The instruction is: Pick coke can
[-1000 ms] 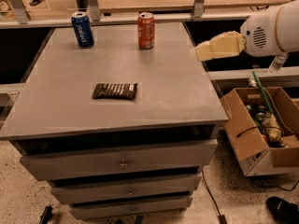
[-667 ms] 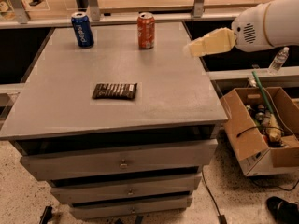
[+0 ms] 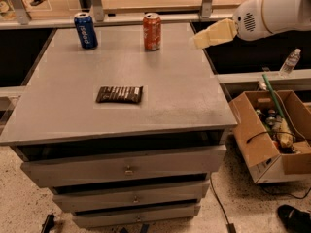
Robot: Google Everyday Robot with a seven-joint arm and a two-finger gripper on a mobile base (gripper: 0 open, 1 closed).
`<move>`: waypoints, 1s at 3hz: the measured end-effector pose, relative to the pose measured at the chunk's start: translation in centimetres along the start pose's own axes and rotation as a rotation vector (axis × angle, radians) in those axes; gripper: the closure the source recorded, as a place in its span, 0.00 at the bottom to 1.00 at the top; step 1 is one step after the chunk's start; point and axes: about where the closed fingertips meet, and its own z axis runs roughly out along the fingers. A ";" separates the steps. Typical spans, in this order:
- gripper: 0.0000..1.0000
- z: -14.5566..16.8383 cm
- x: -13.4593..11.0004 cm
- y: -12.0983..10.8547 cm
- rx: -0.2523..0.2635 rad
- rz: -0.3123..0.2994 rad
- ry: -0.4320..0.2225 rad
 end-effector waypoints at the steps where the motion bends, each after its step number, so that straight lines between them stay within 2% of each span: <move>1: 0.00 1.3 -1.3 -1.3 -0.035 -0.036 0.003; 2: 0.00 1.3 -1.3 -1.3 -0.036 -0.036 0.003; 3: 0.00 2.9 -1.7 -0.8 -0.082 -0.015 -0.035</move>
Offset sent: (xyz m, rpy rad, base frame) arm 0.0174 0.0001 -0.0008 -0.0088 0.0033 0.0367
